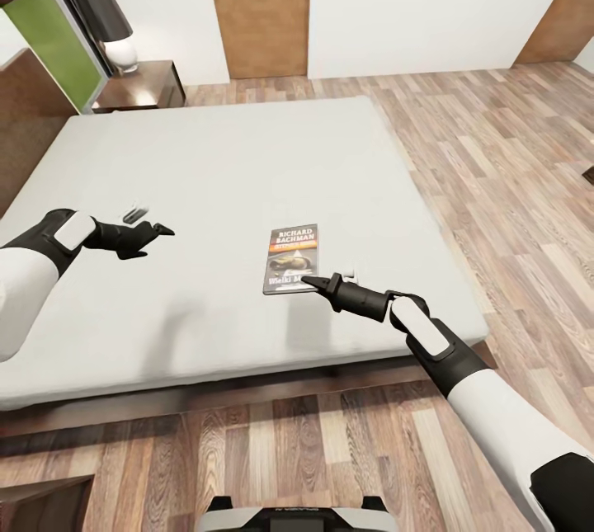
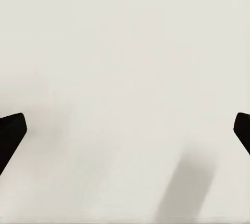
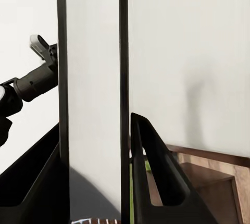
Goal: In the bedroom, move the book from the bed onto either nightstand, and place the two sandals side by side next to the bed.
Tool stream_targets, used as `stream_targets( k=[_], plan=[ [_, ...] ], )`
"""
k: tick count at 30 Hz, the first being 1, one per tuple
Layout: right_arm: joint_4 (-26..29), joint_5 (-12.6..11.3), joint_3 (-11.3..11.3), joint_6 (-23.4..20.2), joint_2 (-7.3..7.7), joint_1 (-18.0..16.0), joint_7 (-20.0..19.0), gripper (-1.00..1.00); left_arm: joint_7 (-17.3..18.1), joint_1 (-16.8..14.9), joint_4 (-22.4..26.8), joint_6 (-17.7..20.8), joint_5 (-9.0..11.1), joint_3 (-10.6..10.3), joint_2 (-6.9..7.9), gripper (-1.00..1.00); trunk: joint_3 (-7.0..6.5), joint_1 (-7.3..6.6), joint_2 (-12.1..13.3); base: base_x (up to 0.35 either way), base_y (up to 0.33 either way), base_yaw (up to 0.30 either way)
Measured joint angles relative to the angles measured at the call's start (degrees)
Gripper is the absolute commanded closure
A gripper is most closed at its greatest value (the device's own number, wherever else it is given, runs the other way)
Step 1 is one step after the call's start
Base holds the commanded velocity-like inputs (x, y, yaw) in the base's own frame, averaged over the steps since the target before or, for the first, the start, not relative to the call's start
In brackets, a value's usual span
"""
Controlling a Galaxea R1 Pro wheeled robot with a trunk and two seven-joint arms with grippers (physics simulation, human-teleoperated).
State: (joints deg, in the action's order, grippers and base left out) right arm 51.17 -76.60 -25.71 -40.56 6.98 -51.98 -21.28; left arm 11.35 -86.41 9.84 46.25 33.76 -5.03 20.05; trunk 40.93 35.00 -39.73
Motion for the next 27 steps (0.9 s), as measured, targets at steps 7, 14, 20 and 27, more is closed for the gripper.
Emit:
stream_targets(
  k=[7,14,20,27],
  plan=[
    [0.0,0.0,0.0,0.0,0.30,0.0,0.0,1.00,0.0,0.0,-0.1,0.0,0.0,0.0,0.03,-1.00,-1.26,-1.54,2.8,0.000,0.000,0.000],
    [0.0,0.0,-0.1,-0.1,1.86,0.0,0.0,1.00,-0.1,0.1,-0.1,-0.1,0.1,-0.1,-0.10,-1.00,-2.57,-3.08,5.6,0.000,0.000,0.069],
    [0.0,0.1,-0.2,0.0,2.00,0.0,0.1,1.00,-0.2,0.1,-0.1,-0.2,0.2,-0.1,-0.40,-1.00,-3.96,-4.40,8.0,0.000,0.000,0.201],
    [0.0,0.0,-0.3,0.0,2.01,0.1,0.1,1.00,-0.1,3.3,-0.3,-0.2,0.1,-0.2,-0.40,-1.00,-5.00,-5.06,9.3,0.000,0.000,0.197]
  ],
)
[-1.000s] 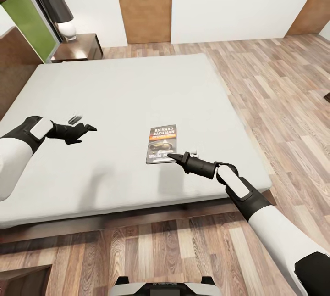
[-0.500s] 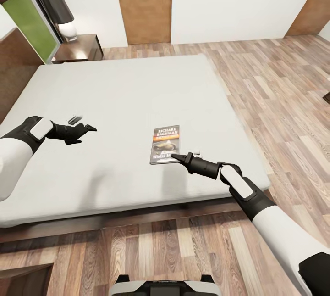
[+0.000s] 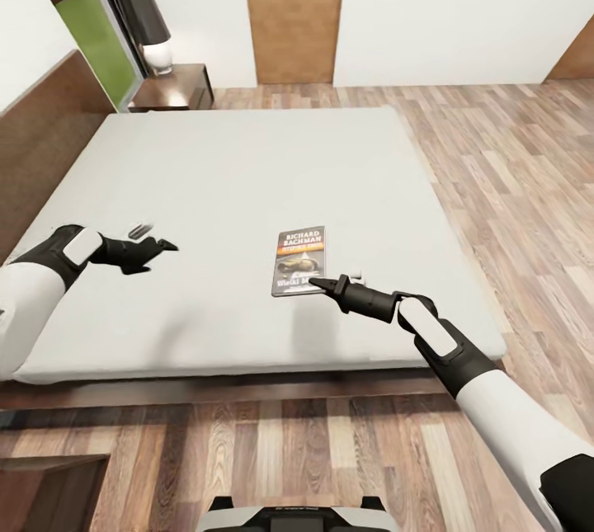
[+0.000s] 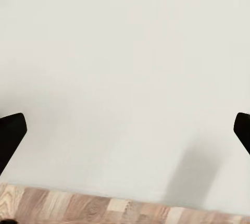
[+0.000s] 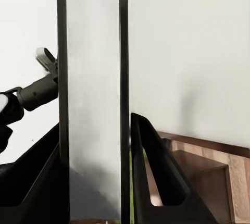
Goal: In the bedroom, move the book from the bed onto either nightstand, and place the two sandals side by side next to the bed.
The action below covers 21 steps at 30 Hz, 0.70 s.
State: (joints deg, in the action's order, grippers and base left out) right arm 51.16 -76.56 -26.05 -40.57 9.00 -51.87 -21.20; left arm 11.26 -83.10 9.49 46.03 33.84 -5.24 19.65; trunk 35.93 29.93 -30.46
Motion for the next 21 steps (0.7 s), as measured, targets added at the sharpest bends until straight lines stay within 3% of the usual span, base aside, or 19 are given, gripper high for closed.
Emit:
stream_targets(
  k=[3,9,18,21],
  plan=[
    [0.0,0.0,-0.1,0.0,0.00,0.1,0.0,1.00,0.0,2.7,0.1,-0.4,0.0,0.0,0.00,-1.00,-0.22,0.00,0.0,0.000,0.000,0.190],
    [0.0,0.2,-0.7,0.0,0.00,0.1,0.0,1.00,0.2,4.8,-0.2,-2.7,0.1,0.0,-0.03,-1.00,-0.69,0.00,0.0,0.000,0.000,0.187],
    [-0.1,3.0,-7.4,0.2,0.06,0.3,0.0,1.00,0.2,8.9,-3.0,-6.0,-0.1,-0.1,-1.55,-1.00,-1.38,0.00,0.0,0.000,0.000,0.180],
    [-0.1,3.3,-7.9,0.2,0.08,0.3,0.0,1.00,0.2,9.3,-4.1,-7.3,-0.2,0.0,-1.72,-1.00,-1.63,0.00,0.0,0.000,0.000,0.170]
  ],
)
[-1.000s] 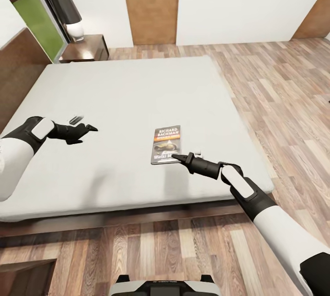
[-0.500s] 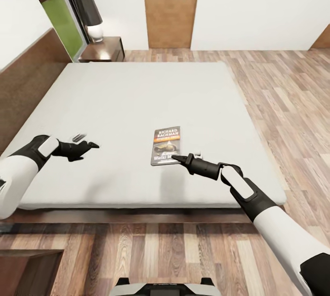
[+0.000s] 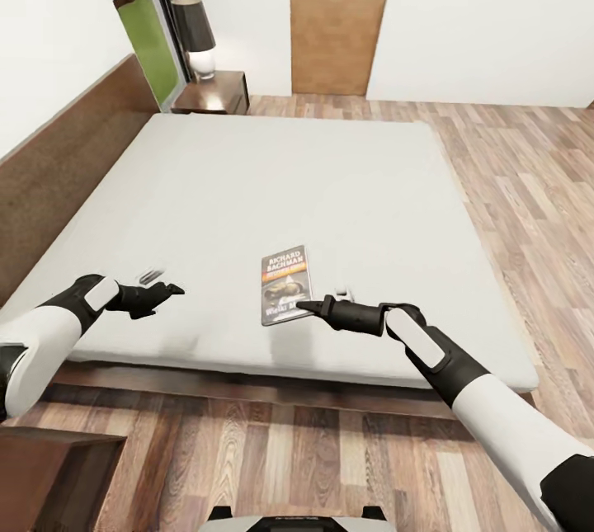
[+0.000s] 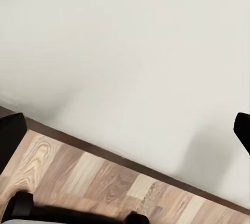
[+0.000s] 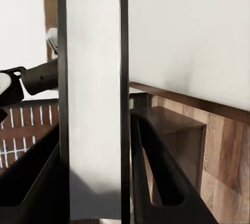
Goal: In the bedroom, move the book from the bed onto either nightstand, and place the two sandals side by side next to the bed.
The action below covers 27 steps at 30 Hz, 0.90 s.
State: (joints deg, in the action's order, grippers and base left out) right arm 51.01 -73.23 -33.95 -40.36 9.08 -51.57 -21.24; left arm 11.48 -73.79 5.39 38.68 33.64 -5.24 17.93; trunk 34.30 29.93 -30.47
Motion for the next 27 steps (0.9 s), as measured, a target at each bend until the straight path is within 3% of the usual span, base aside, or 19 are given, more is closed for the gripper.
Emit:
stream_targets(
  k=[13,20,27],
  plan=[
    [-0.1,0.2,-0.4,0.1,0.14,0.0,0.0,1.00,0.0,0.3,-6.6,-6.9,-0.4,0.0,-0.79,-1.00,-1.07,0.00,0.0,0.000,0.000,0.158],
    [0.0,0.2,-0.4,0.1,0.78,0.0,0.0,1.00,-0.1,0.8,-7.2,-7.4,-0.7,0.0,-1.73,-1.00,-1.65,0.00,0.0,0.000,0.000,0.149],
    [0.0,0.2,-0.5,0.1,1.39,0.0,0.0,1.00,-0.1,2.1,-7.5,-7.9,-4.0,-0.1,-1.98,-1.00,-2.23,0.00,0.0,0.000,0.000,0.145]
  ],
)
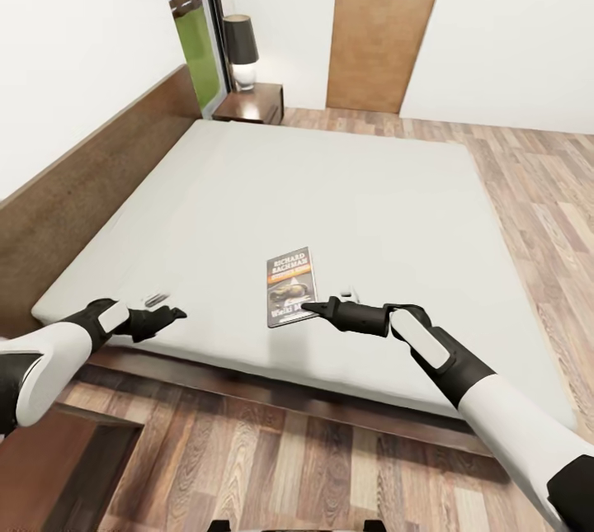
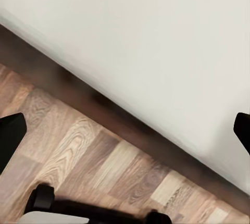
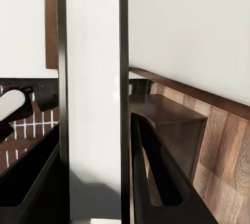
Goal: In the bedroom, move the book from the bed onto either nightstand, and place the two sandals side by side next to the bed.
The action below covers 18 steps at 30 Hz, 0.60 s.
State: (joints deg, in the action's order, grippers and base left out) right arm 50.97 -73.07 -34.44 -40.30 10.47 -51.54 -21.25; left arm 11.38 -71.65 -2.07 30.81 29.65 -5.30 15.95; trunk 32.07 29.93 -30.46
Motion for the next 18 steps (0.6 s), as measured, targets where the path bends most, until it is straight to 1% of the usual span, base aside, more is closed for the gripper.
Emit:
stream_targets(
  k=[8,18],
  plan=[
    [0.0,0.0,0.0,0.0,0.29,0.1,0.0,1.00,0.0,0.6,-0.1,-0.1,-1.4,0.0,-0.11,-1.00,-0.67,0.00,0.0,0.000,0.000,0.141],
    [0.0,0.0,0.0,0.0,0.75,0.1,0.0,1.00,-0.1,1.7,-0.1,-0.2,-1.6,0.1,-0.45,-1.00,-1.51,0.00,0.0,0.000,0.000,0.140]
  ],
)
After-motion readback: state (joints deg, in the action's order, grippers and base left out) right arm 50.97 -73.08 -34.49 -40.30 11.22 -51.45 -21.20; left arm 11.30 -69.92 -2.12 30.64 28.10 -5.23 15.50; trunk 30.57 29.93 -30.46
